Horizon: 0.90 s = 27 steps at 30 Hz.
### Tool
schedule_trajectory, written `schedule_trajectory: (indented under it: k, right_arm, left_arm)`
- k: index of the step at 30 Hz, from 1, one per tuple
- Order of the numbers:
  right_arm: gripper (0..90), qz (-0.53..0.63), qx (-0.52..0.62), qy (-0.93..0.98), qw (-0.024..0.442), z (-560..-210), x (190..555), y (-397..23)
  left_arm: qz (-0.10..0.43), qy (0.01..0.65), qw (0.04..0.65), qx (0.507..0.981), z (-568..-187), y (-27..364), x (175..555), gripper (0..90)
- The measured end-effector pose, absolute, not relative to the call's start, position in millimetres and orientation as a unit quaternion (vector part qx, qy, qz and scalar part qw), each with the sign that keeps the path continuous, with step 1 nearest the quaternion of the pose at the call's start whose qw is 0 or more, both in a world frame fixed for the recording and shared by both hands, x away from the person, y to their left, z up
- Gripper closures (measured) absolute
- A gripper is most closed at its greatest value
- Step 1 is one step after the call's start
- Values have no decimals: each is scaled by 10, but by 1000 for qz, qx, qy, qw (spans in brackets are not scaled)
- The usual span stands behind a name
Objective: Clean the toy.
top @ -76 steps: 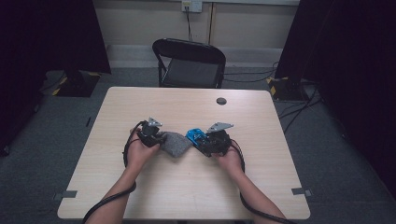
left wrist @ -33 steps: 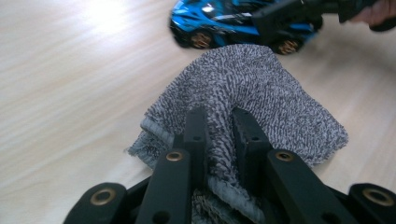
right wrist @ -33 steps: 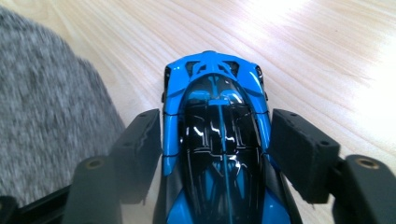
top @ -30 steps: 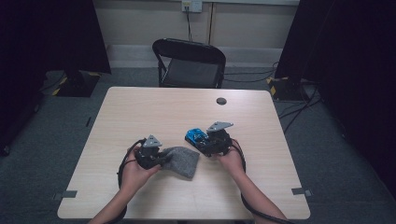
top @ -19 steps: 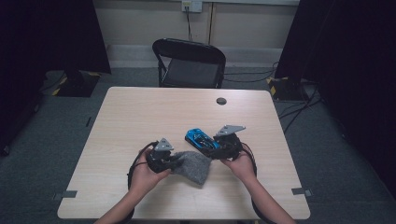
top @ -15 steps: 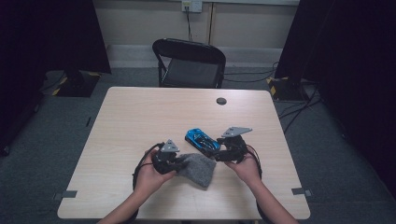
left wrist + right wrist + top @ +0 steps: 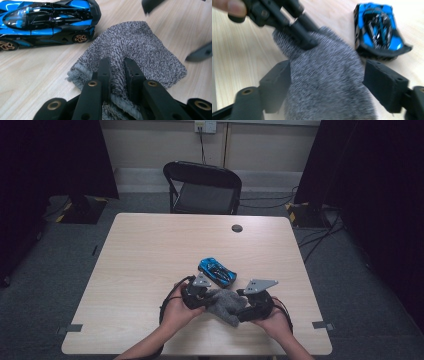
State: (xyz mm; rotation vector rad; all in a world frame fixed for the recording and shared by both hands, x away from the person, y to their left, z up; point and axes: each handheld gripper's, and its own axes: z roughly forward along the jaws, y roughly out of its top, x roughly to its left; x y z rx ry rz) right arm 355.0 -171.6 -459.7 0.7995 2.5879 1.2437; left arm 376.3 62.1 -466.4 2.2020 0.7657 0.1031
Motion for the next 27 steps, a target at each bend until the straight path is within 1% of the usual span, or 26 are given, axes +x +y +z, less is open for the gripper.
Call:
schedule_trajectory:
  k: [3, 4, 5, 8, 10, 11, 12, 14, 16, 18, 19, 21, 22, 23, 24, 25, 27]
  right_arm:
    - [251, 406, 268, 870, 83, -4661, 3534, -1719]
    - [292, 395, 274, 873, 79, -4731, 3546, -1735]
    - [311, 391, 276, 875, 78, -4752, 3552, -1740]
    - [325, 385, 276, 878, 77, -4803, 3556, -1740]
    - [336, 372, 270, 884, 85, -4853, 3553, -1707]
    - [340, 370, 271, 885, 88, -4861, 3551, -1695]
    - [345, 366, 270, 886, 92, -4866, 3547, -1682]
    - [356, 357, 267, 889, 102, -4876, 3524, -1654]
    - [376, 354, 270, 889, 106, -4883, 3509, -1639]
    - [393, 354, 273, 888, 106, -4889, 3505, -1636]
    - [405, 352, 276, 888, 105, -4887, 3505, -1635]
    - [432, 349, 275, 889, 107, -4886, 3502, -1627]
    - [456, 349, 276, 889, 106, -4885, 3502, -1623]
    - [477, 347, 276, 890, 103, -4880, 3503, -1622]
    - [477, 347, 276, 890, 103, -4880, 3503, -1622]
    - [524, 347, 278, 890, 102, -4876, 3508, -1622]
    - [585, 346, 280, 890, 102, -4870, 3516, -1630]
  left_arm:
    - [41, 299, 393, 869, -4670, 609, 3767, 768]
    - [37, 298, 391, 870, -4679, 613, 3772, 767]
    - [36, 298, 392, 869, -4684, 618, 3774, 765]
    - [31, 298, 392, 870, -4694, 628, 3774, 741]
    - [40, 298, 397, 867, -4688, 645, 3784, 685]
    - [46, 300, 404, 863, -4676, 660, 3798, 628]
    - [49, 303, 411, 858, -4657, 681, 3816, 552]
    - [45, 318, 415, 851, -4599, 730, 3868, 463]
    - [52, 317, 428, 845, -4549, 764, 3940, 427]
    - [74, 311, 425, 847, -4510, 782, 4054, 384]
    - [78, 306, 431, 845, -4500, 784, 4131, 344]
    - [79, 293, 446, 842, -4493, 766, 4295, 300]
    - [81, 291, 445, 843, -4501, 749, 4383, 271]
    - [79, 293, 437, 847, -4511, 728, 4474, 218]
    - [79, 293, 437, 847, -4511, 728, 4474, 174]
    - [72, 289, 433, 851, -4549, 694, 4625, 172]
    - [79, 285, 429, 853, -4577, 652, 4736, 179]
